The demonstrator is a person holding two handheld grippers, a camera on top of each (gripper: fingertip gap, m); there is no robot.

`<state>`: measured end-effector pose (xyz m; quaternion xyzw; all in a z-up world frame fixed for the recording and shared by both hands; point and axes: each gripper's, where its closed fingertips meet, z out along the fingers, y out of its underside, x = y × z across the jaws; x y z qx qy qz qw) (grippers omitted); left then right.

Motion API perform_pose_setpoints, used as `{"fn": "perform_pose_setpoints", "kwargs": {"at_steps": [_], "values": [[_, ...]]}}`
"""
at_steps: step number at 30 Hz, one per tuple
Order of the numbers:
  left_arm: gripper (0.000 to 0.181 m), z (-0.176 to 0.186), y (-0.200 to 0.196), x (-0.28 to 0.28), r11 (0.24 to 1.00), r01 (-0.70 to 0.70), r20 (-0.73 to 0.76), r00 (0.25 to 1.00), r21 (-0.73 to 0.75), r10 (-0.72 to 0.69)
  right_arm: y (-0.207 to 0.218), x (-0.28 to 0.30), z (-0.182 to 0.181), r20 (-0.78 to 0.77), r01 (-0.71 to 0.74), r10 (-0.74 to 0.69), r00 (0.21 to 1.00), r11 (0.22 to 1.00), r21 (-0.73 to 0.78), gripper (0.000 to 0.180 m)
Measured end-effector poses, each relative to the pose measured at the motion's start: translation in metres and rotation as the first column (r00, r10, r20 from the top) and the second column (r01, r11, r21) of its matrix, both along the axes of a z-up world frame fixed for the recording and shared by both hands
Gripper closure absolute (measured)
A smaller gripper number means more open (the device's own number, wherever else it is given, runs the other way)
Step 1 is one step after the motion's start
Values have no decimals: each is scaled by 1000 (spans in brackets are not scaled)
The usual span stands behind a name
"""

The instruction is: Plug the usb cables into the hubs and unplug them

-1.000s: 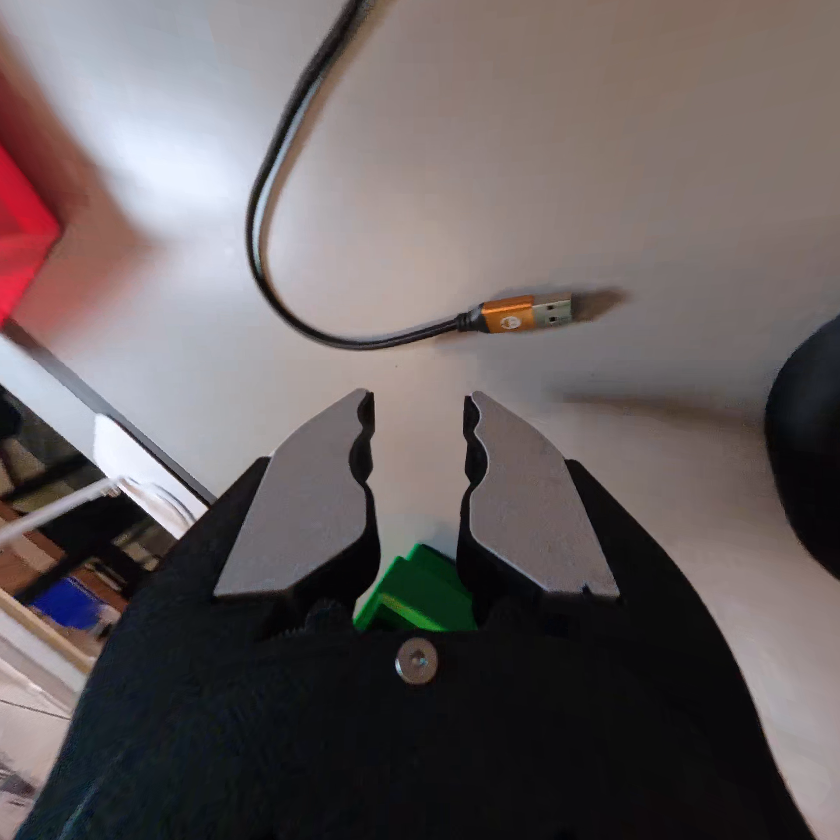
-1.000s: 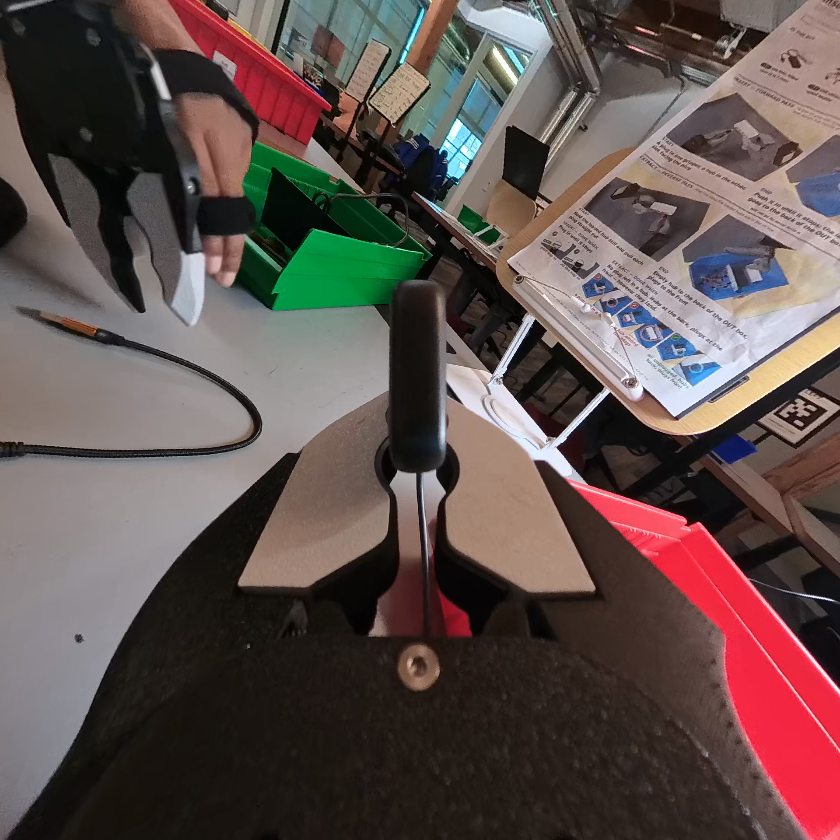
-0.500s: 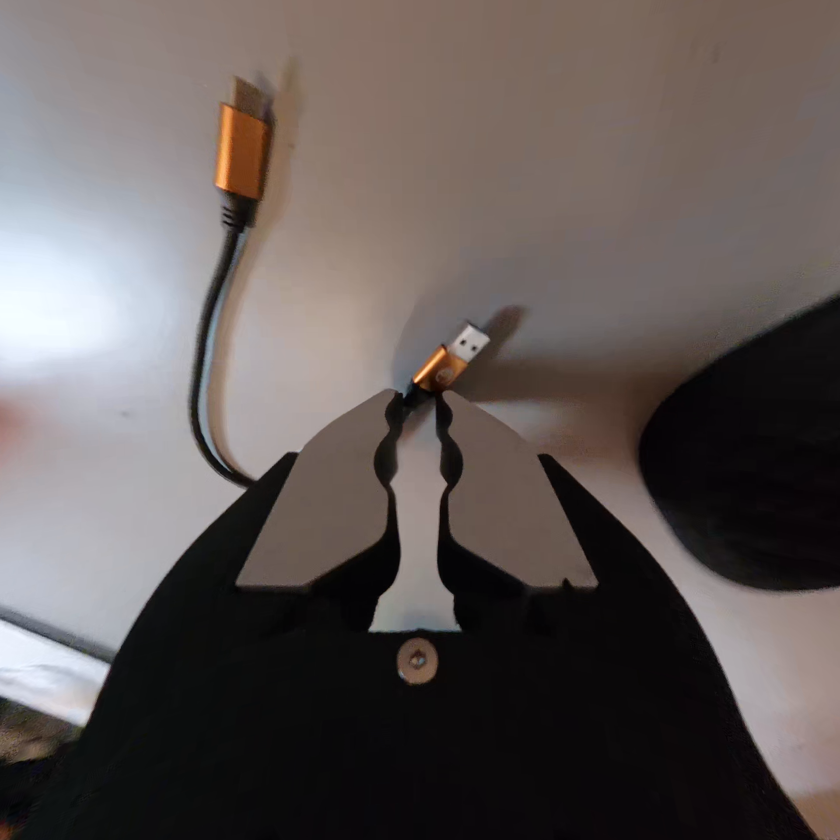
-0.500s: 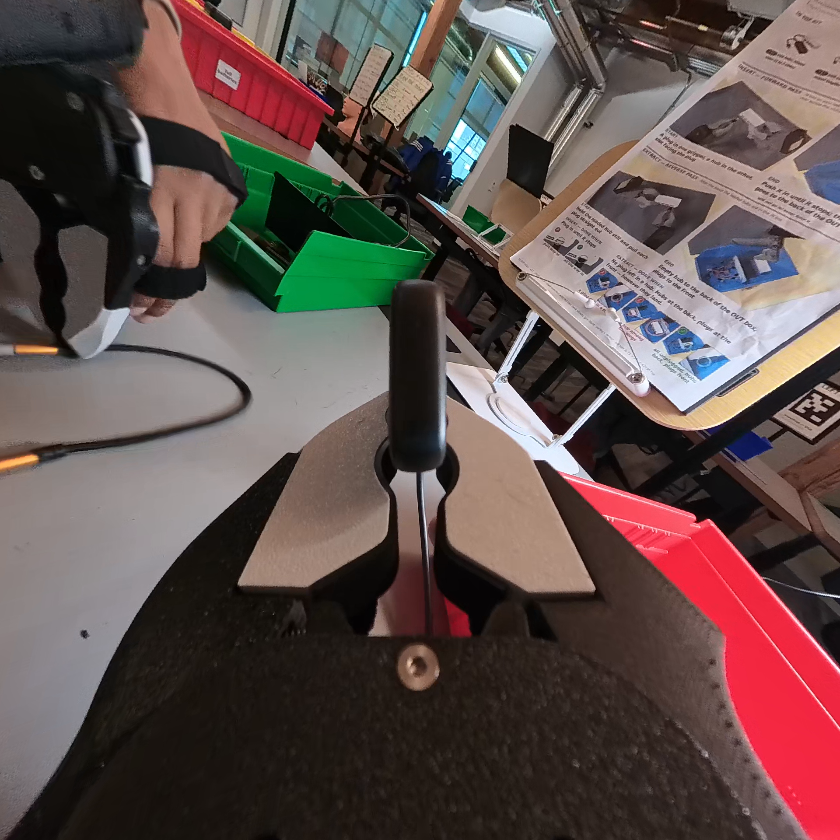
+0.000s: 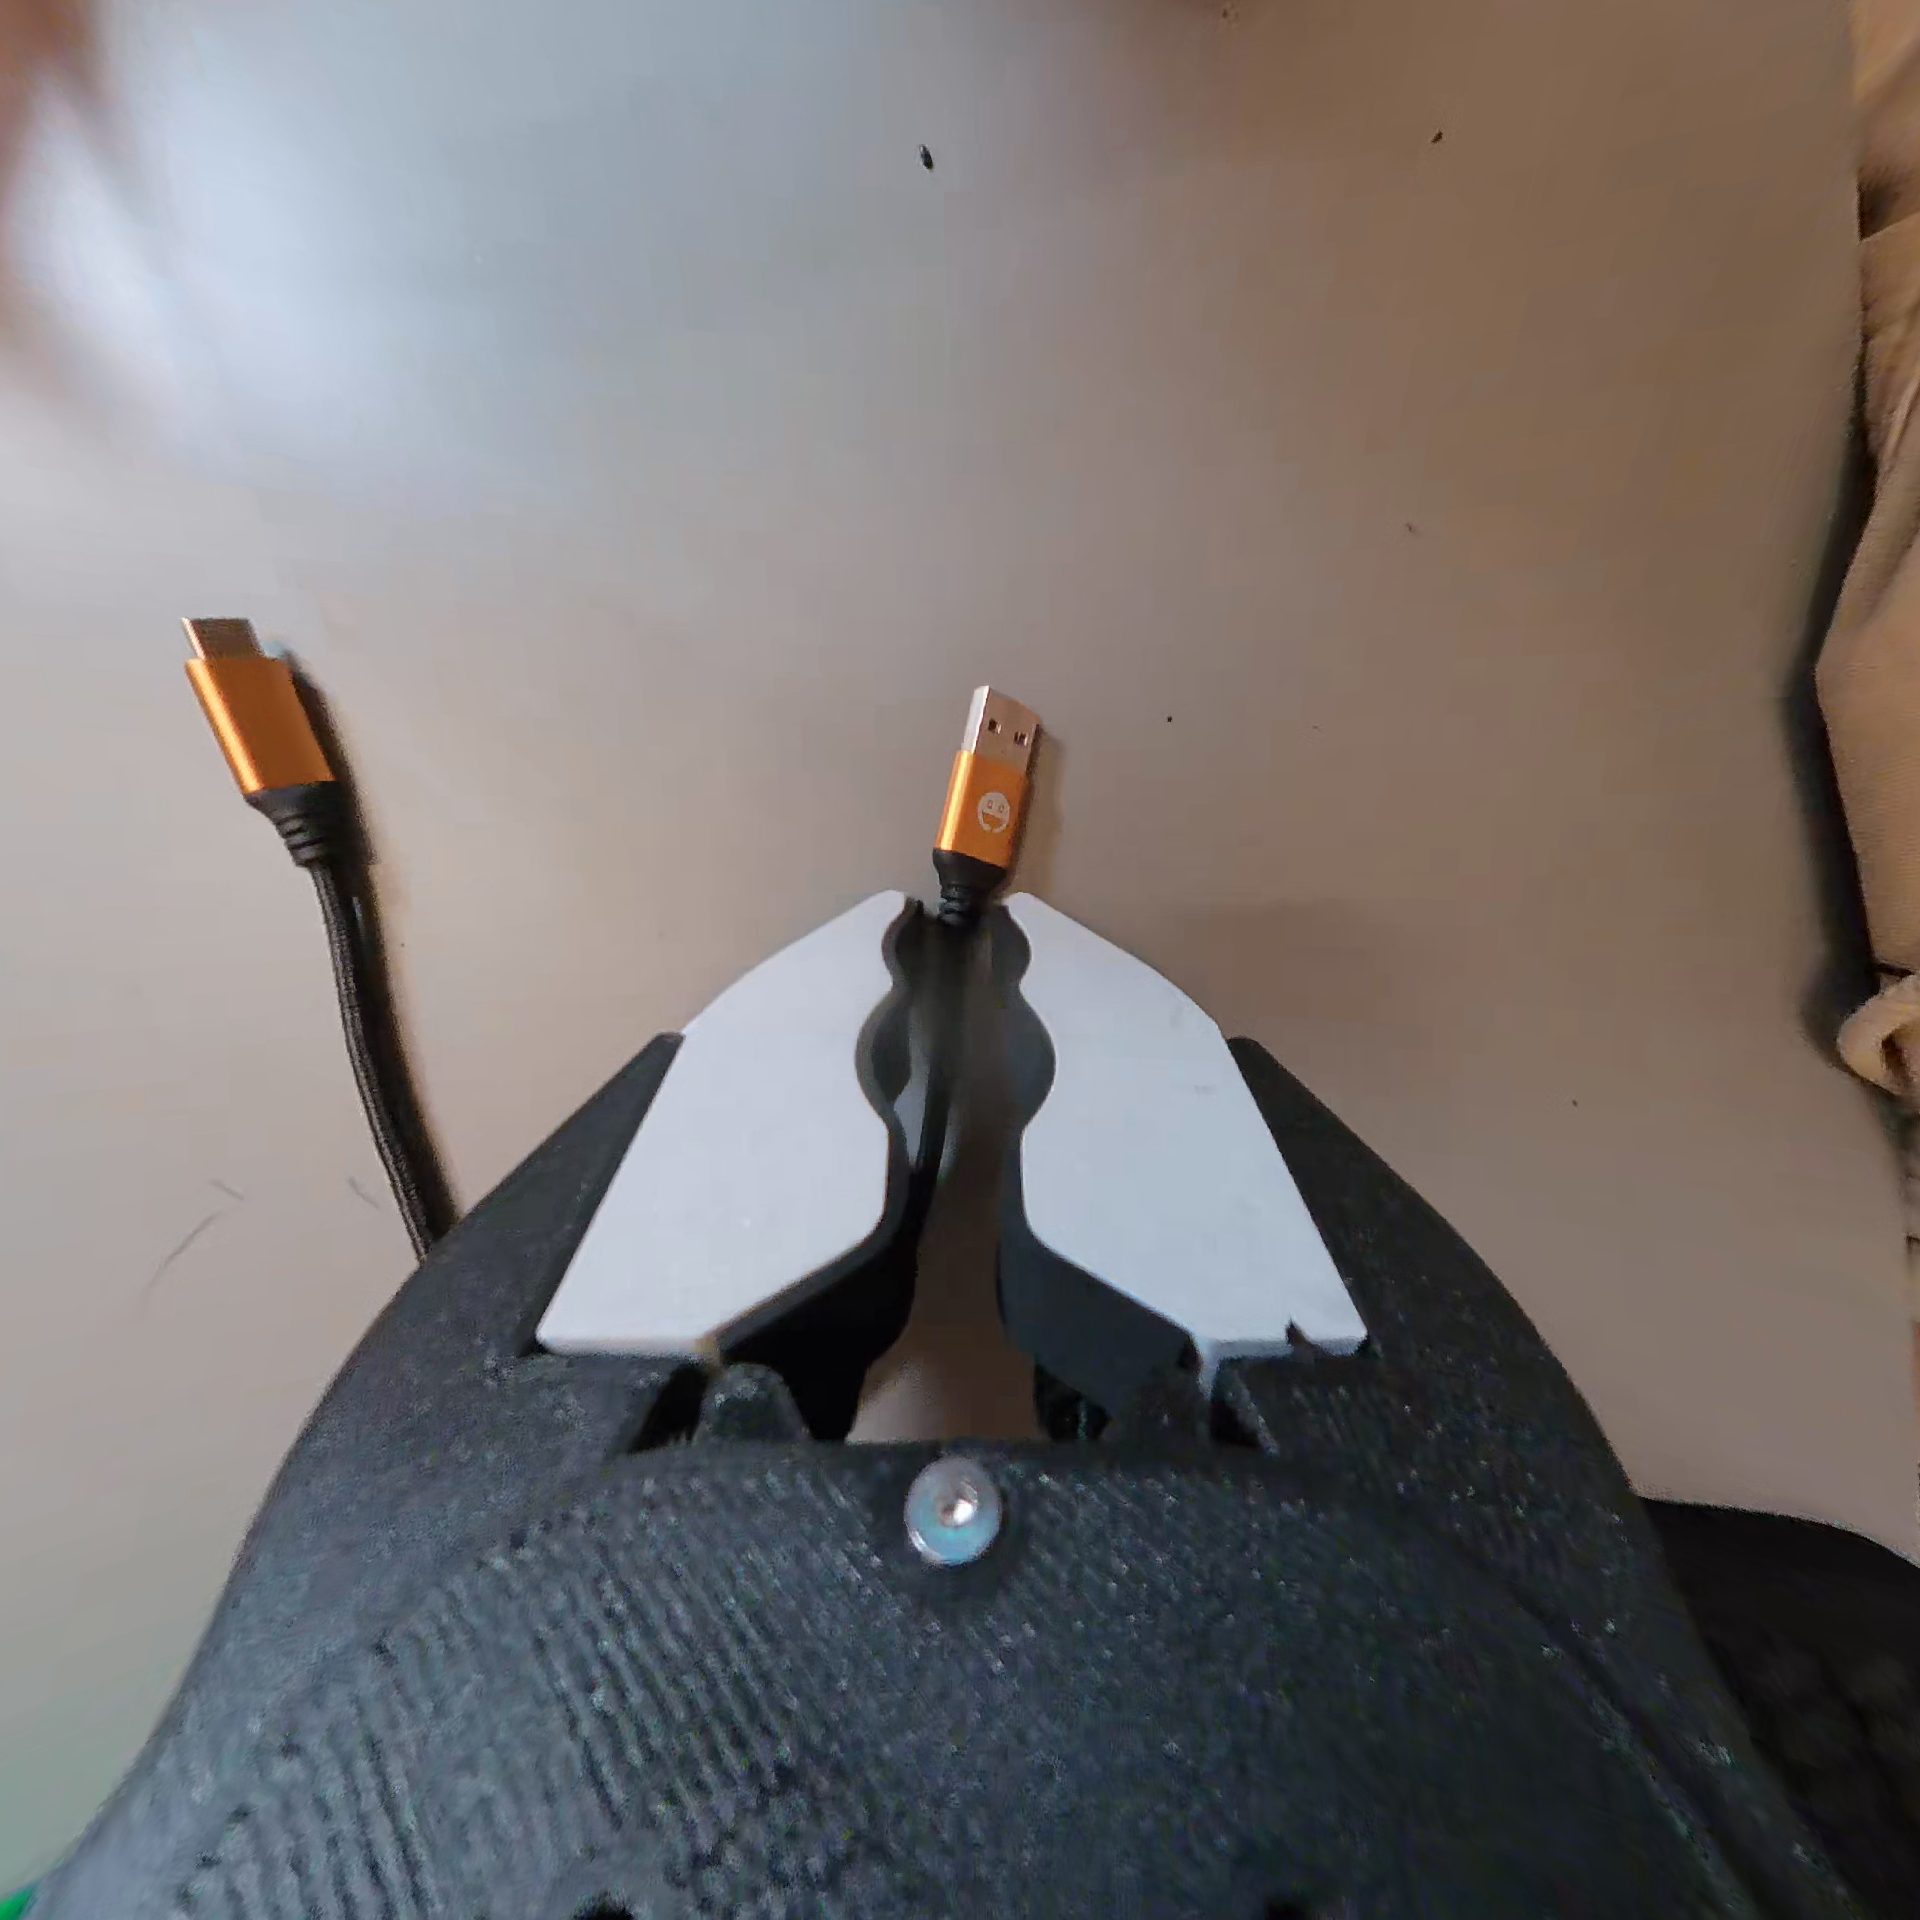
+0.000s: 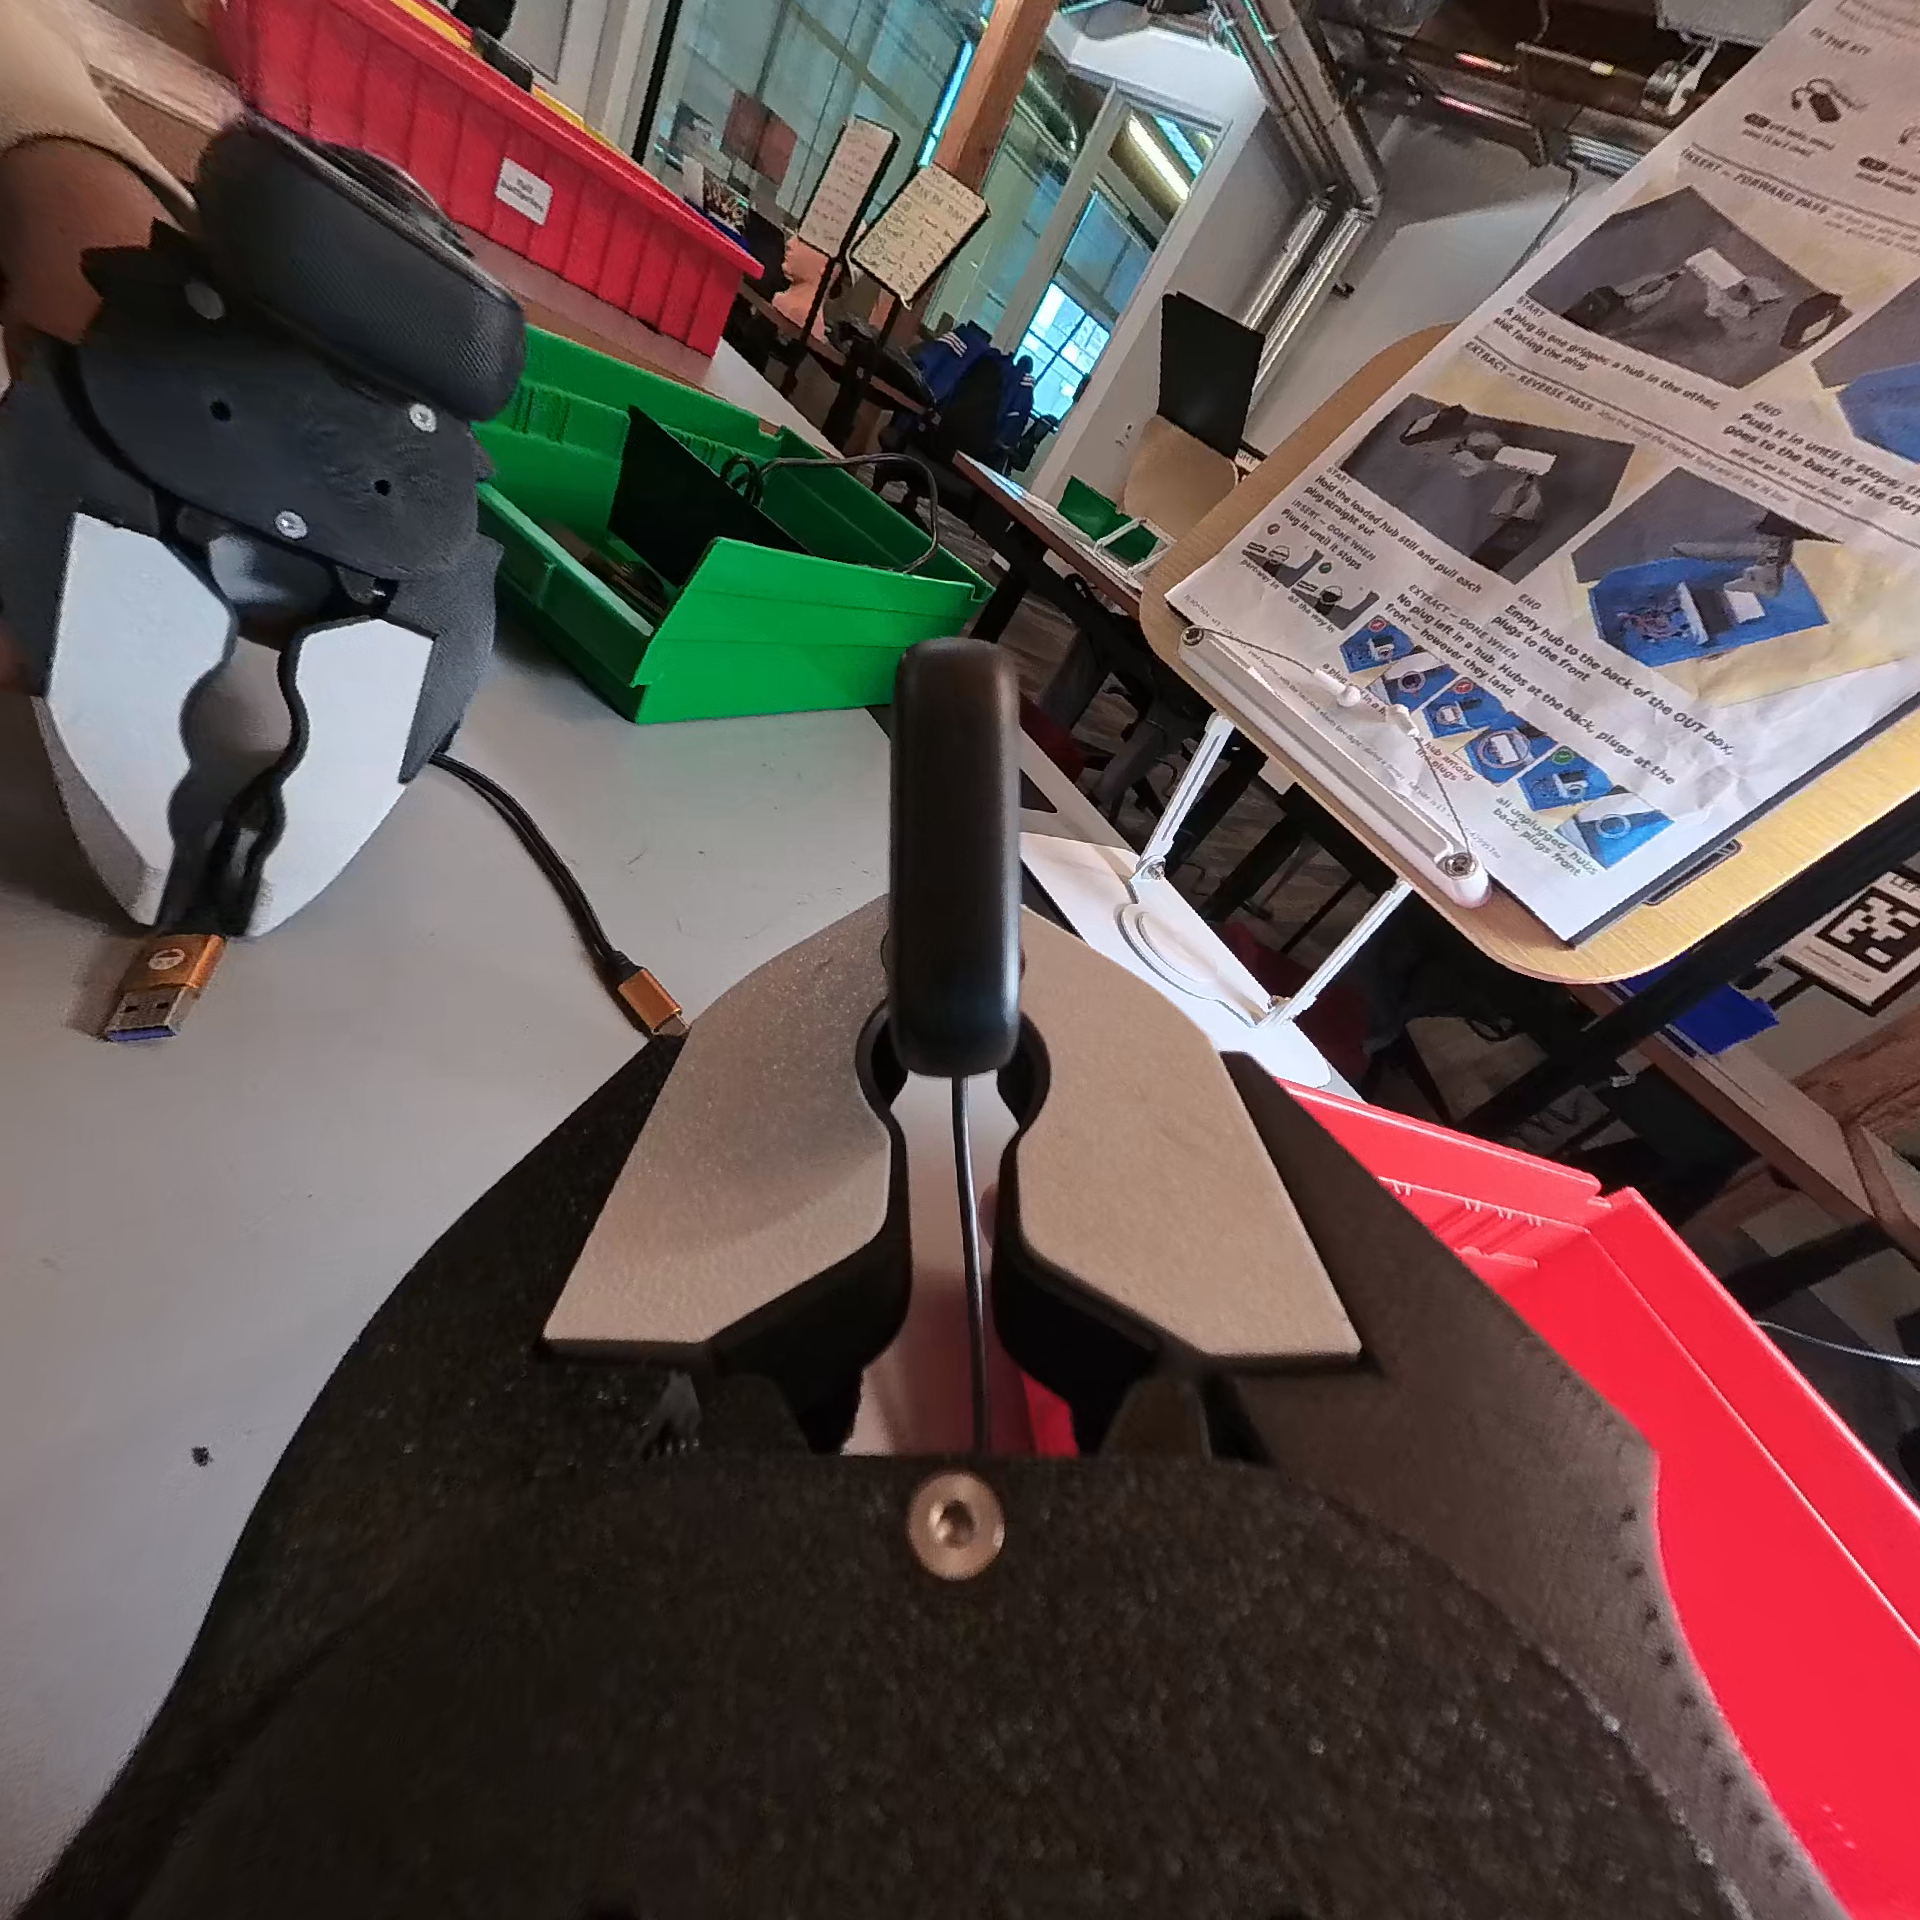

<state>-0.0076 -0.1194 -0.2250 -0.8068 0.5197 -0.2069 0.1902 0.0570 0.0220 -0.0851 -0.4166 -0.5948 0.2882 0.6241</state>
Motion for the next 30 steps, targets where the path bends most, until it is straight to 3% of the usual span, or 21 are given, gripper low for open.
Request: {"fn": "perform_pose_setpoints", "kwargs": {"at_steps": [1,7,13,20,25,30], "values": [[166,0,0,0,1000,6,-2,1000,20,-6,0,0,0,1,-2,2,1000,1000,1,168],[161,0,4,-7,993,1,-26,1000,121,2,-3,-2,-2,8,-11,10,1000,1000,7,168],[174,1,8,-1,989,-22,3,1000,149,21,-4,-3,-4,16,-8,7,1000,1000,11,168],[174,32,39,2,952,-208,211,964,225,161,0,-1,-3,5,7,-7,1000,1000,2,168],[174,51,47,5,935,-311,353,905,171,237,1,-1,-4,5,11,-11,1000,1000,-7,168],[174,36,26,16,964,-251,326,921,86,211,-4,-1,-4,4,-12,12,1000,1000,-5,168]]}}
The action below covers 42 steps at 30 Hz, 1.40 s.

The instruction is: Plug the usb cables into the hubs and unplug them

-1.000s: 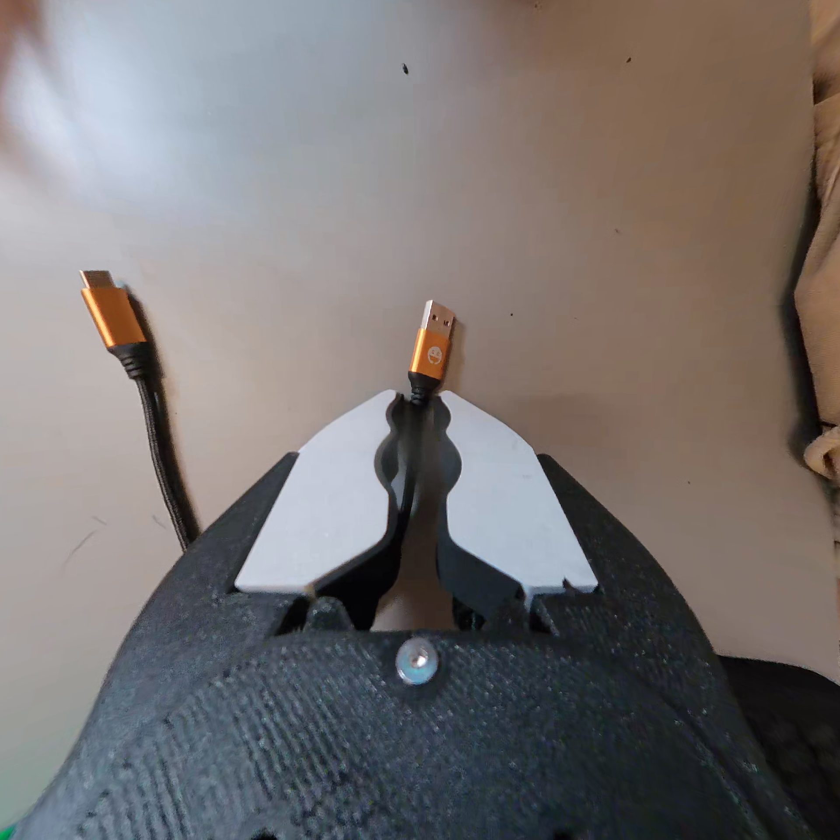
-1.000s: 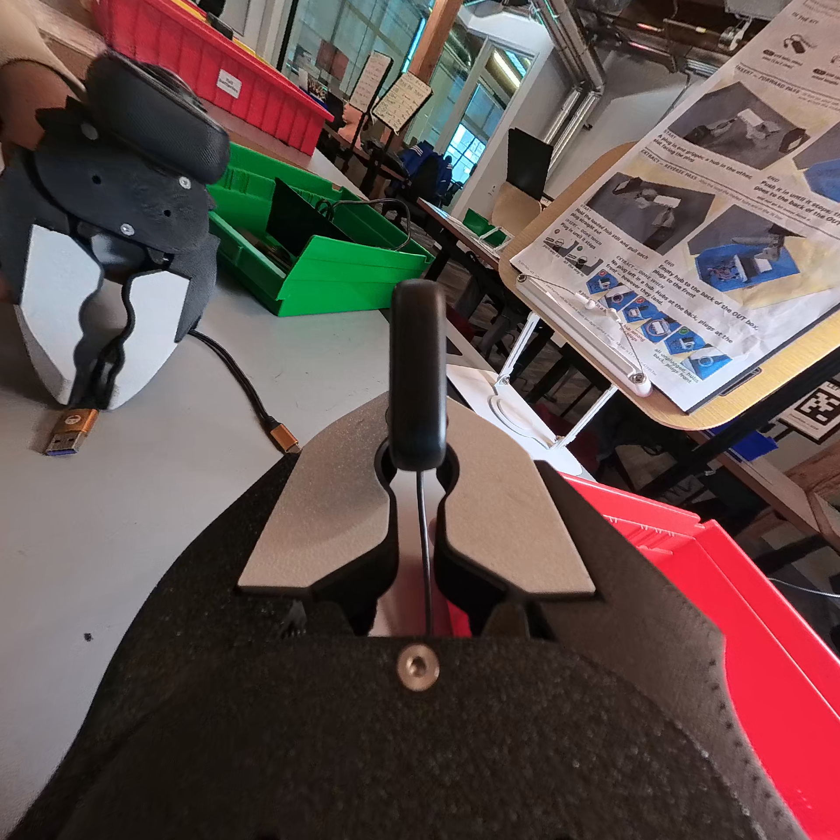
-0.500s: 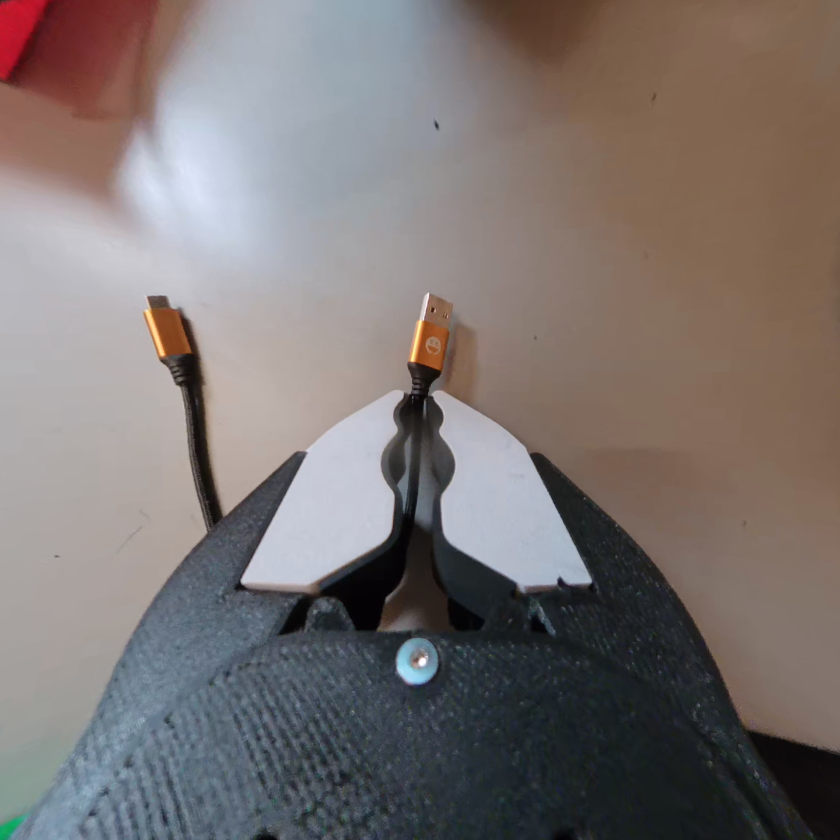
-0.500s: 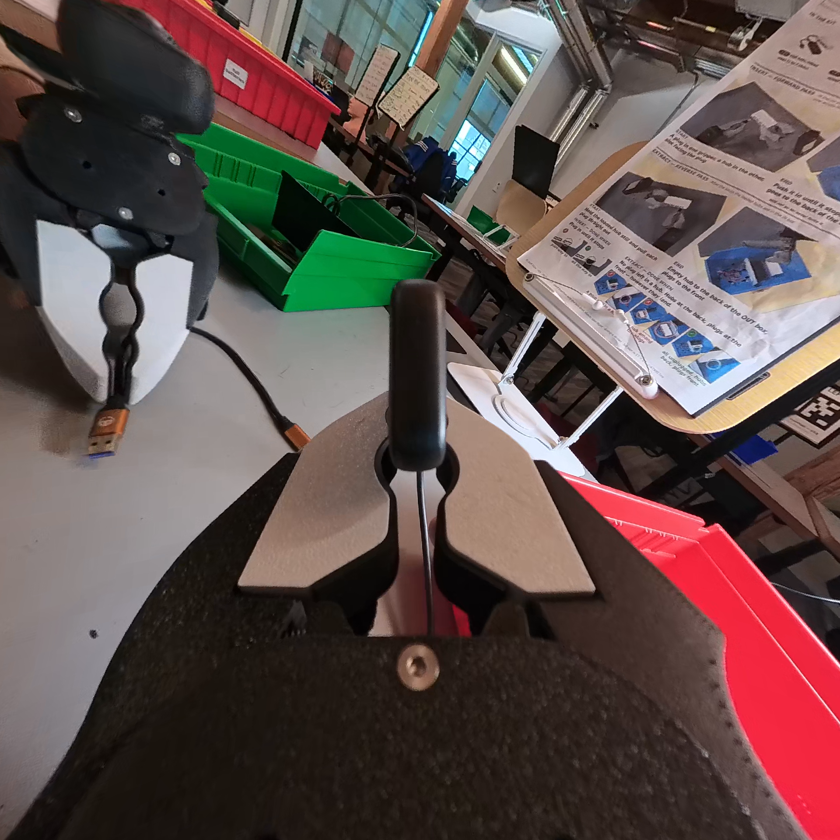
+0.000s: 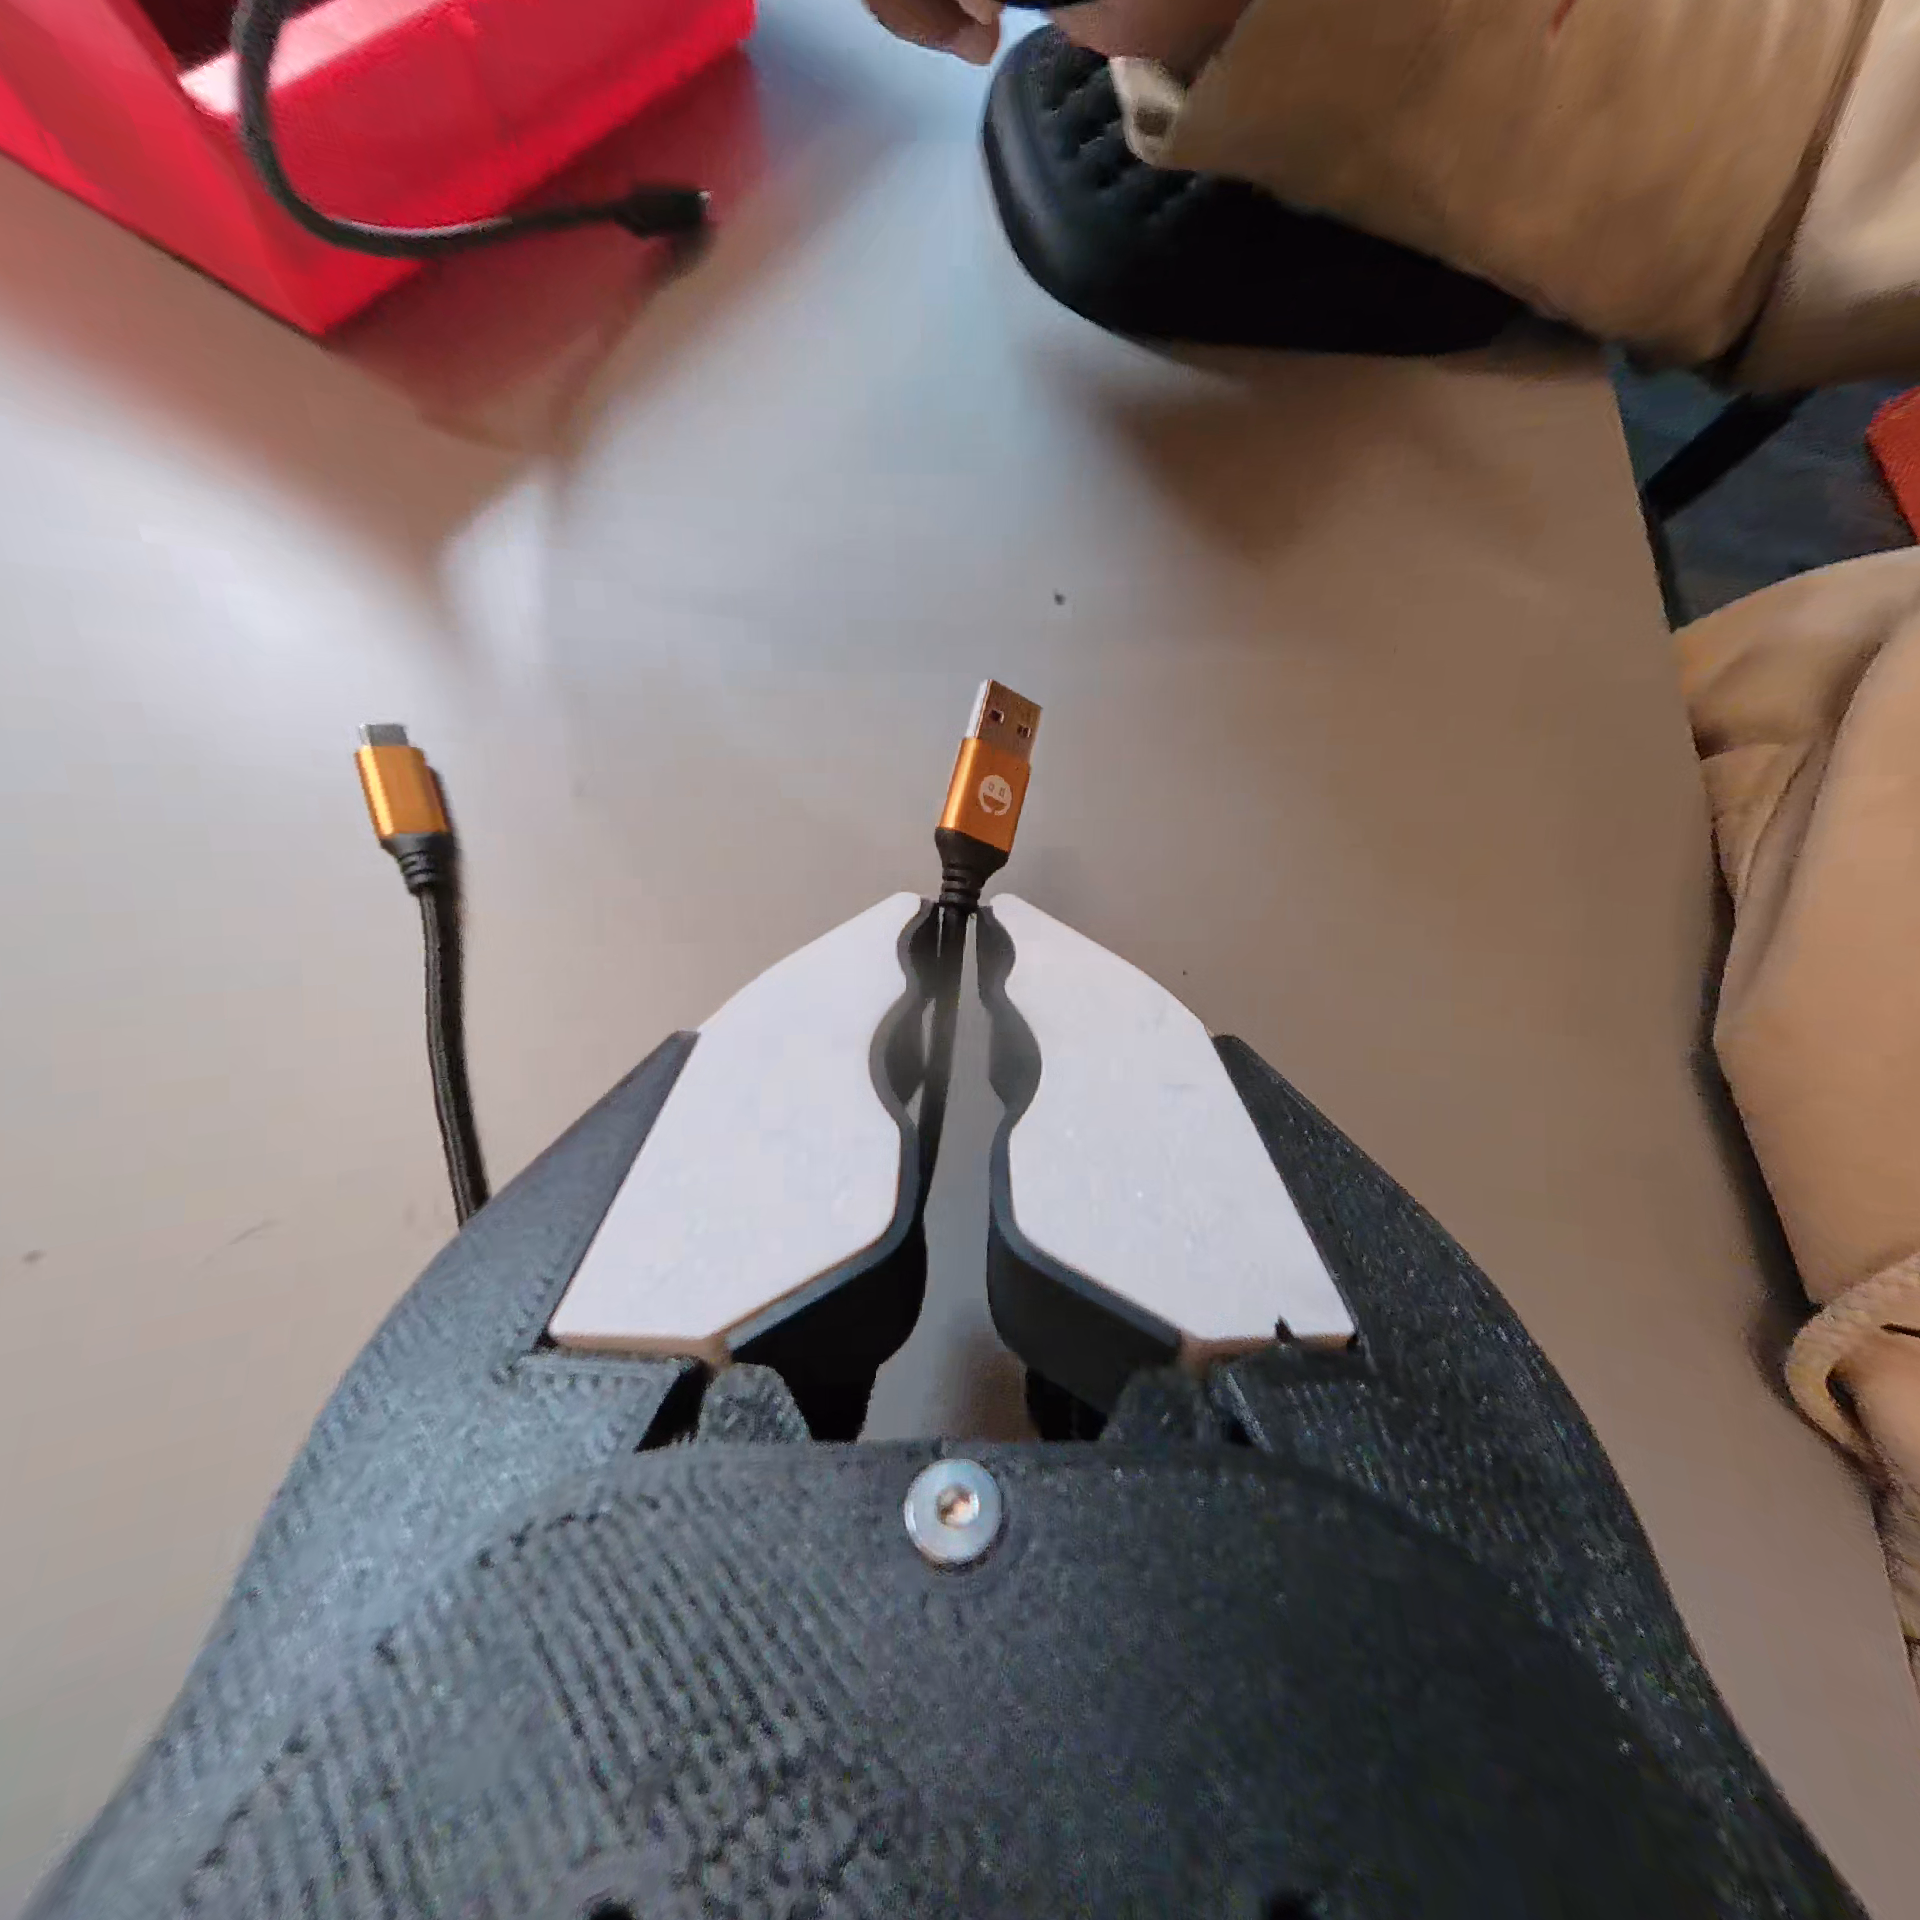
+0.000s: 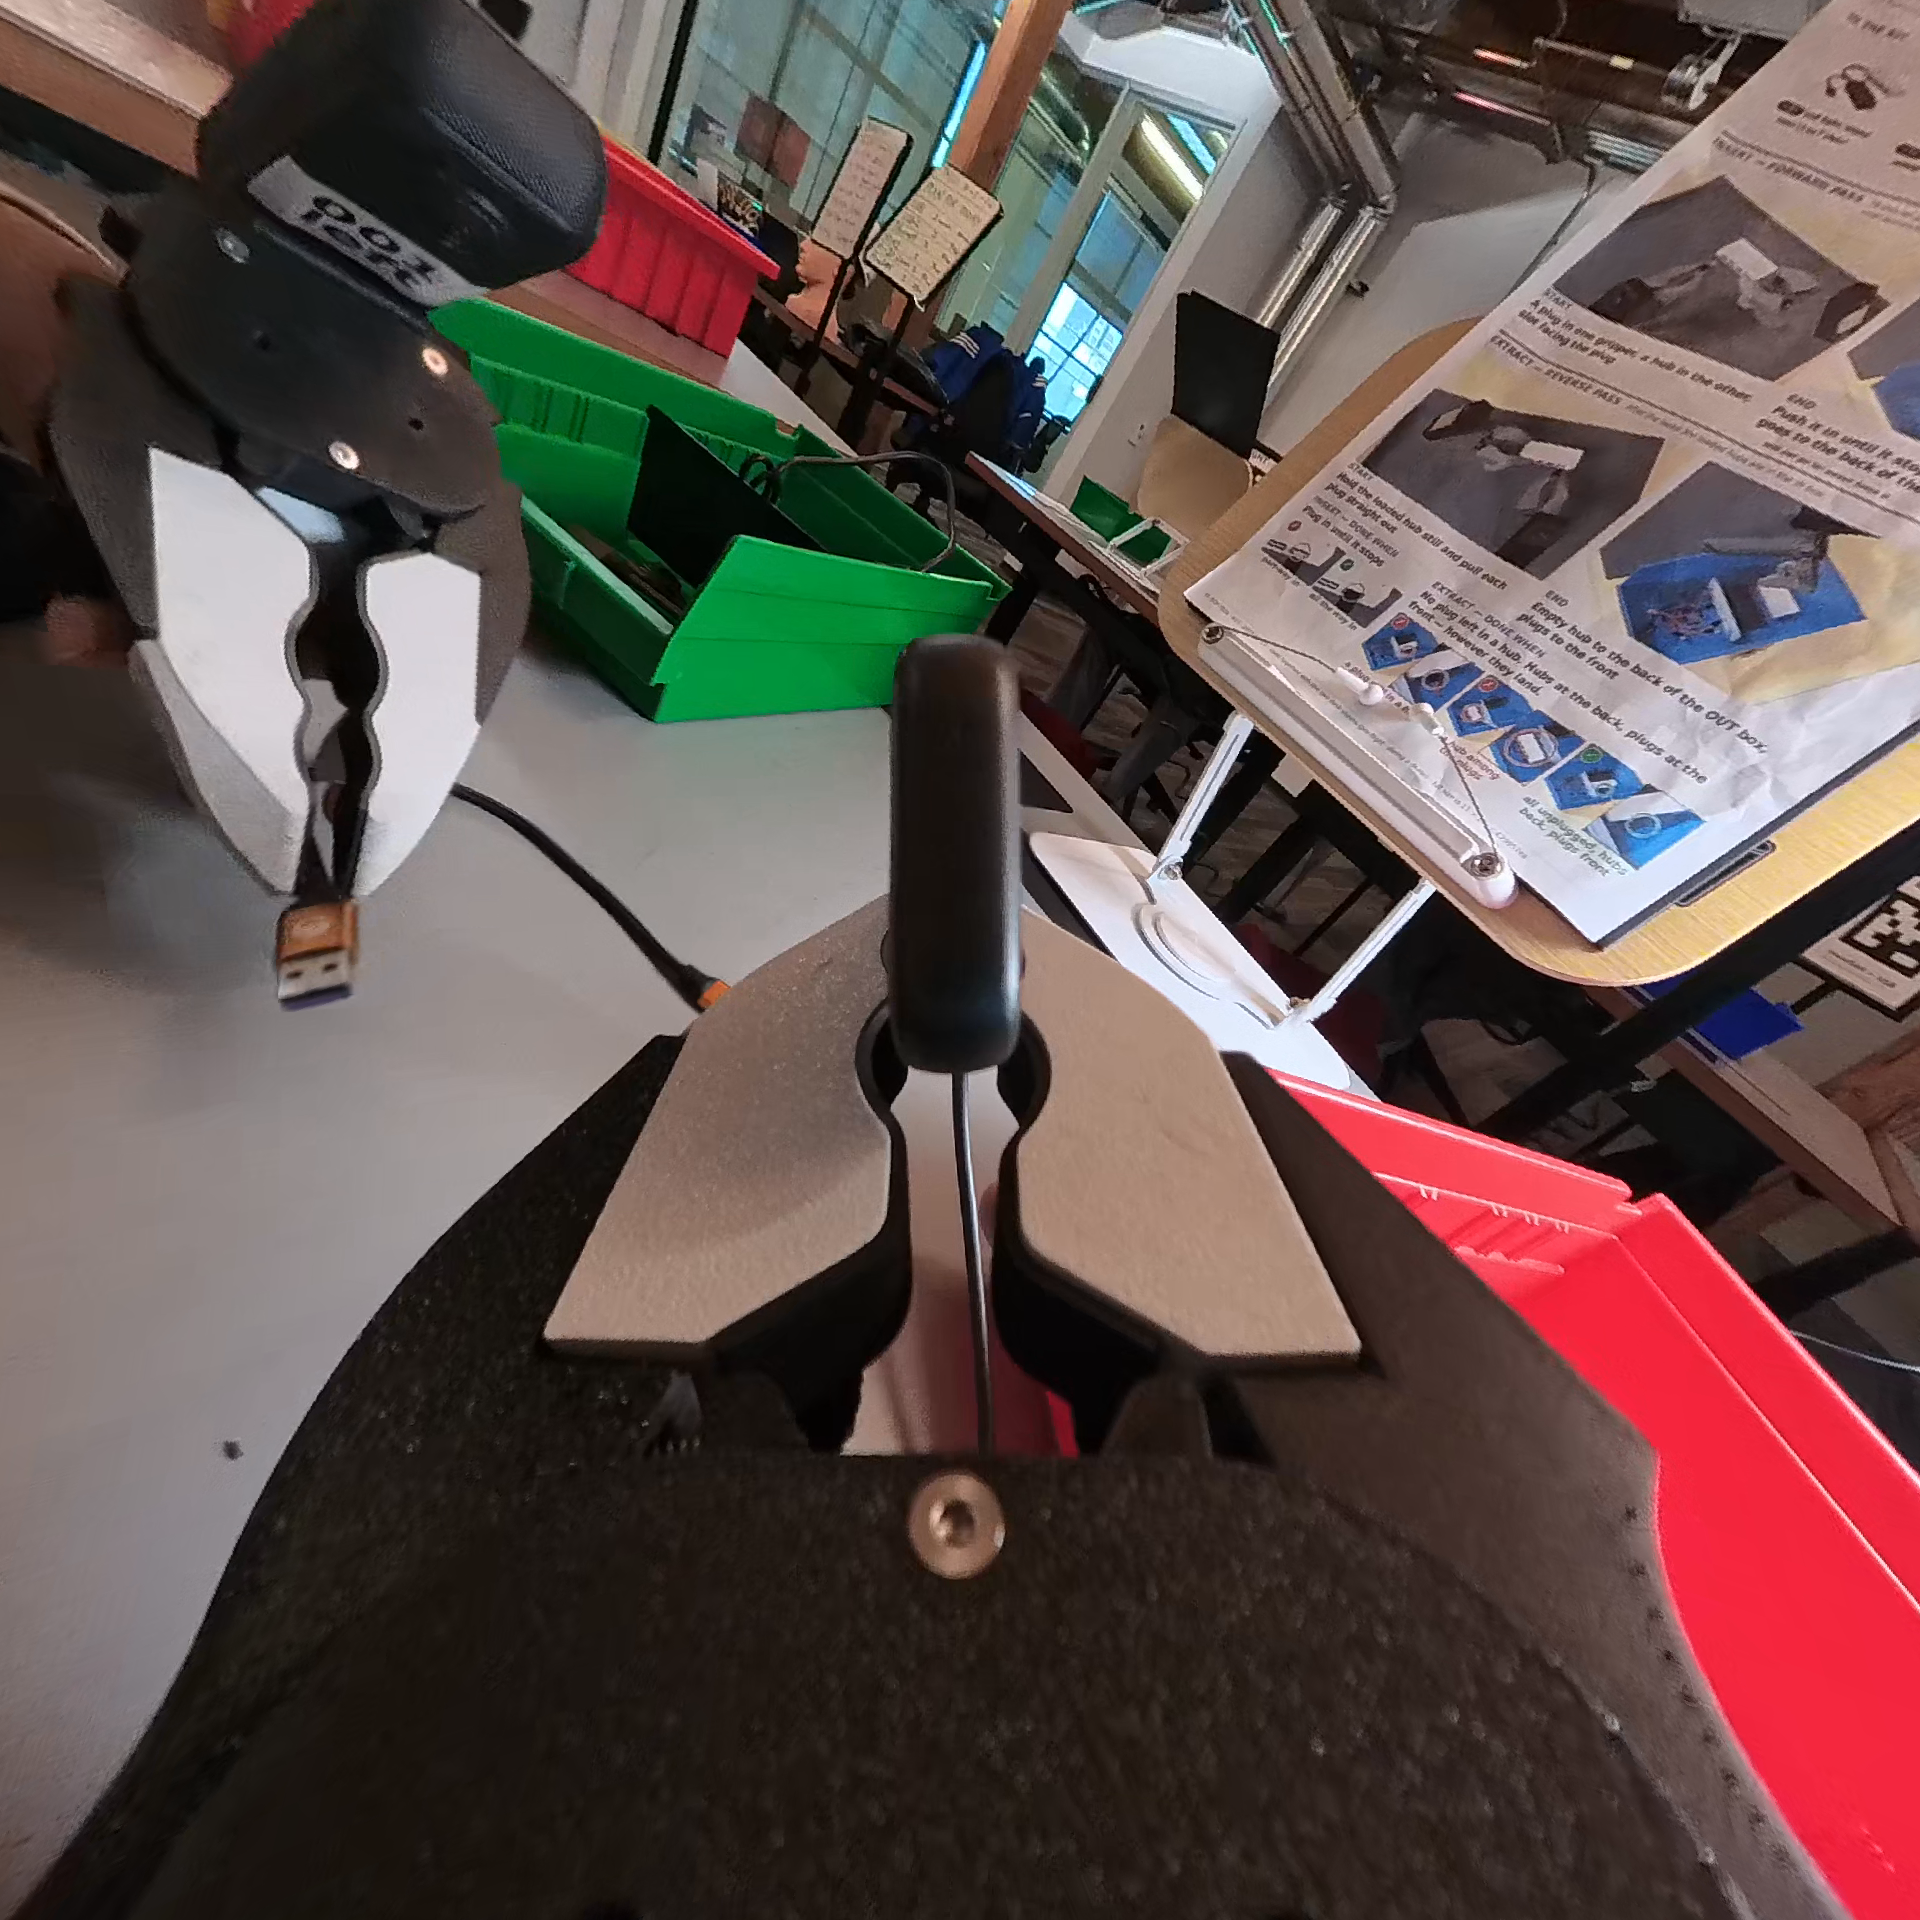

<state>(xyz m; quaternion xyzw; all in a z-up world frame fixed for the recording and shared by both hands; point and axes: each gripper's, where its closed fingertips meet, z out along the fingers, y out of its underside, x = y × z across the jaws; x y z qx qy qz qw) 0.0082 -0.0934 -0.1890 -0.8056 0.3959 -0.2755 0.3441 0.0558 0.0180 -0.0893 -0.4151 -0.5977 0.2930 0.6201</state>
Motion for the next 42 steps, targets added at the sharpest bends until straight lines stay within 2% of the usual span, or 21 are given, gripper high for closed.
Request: {"fn": "perform_pose_setpoints", "kwargs": {"at_steps": [3,6,9,11,20,24,25,30,32,34,36,39,42], "values": [[166,9,5,-2,997,-32,41,999,71,29,-8,2,6,-33,-52,52,998,999,-7,168],[162,21,20,-15,983,-139,87,988,121,129,-18,5,16,-82,-107,106,991,994,-2,168],[161,13,41,-47,941,-284,3,957,185,289,-28,8,23,-103,-143,146,984,989,38,168],[159,2,47,-63,925,-325,-58,938,197,342,-32,7,23,-91,-146,152,984,987,72,168],[156,-24,46,-92,917,-373,-170,903,142,394,-28,4,13,-47,-117,122,991,989,85,168],[171,-33,43,-96,925,-353,-235,896,142,378,-26,4,11,-42,-108,111,993,991,82,168],[176,-33,43,-97,926,-346,-249,893,153,375,-26,4,12,-41,-108,112,993,991,83,168],[177,-22,45,-109,910,-343,-274,875,232,400,-27,6,12,-37,-105,109,993,989,103,167],[169,-5,46,-116,884,-360,-272,856,298,440,-26,6,13,-41,-99,103,994,990,98,167],[160,14,38,-100,888,-291,-243,889,355,388,-23,7,14,-48,-93,97,994,992,87,168],[153,19,24,-70,921,-185,-222,937,344,271,-20,7,13,-53,-86,90,995,994,70,168],[149,-6,6,-35,971,-44,-255,961,237,106,-17,7,12,-55,-80,82,995,996,43,168],[148,-31,7,-27,985,13,-332,942,170,45,-16,7,12,-54,-78,80,995,996,42,168]]}}
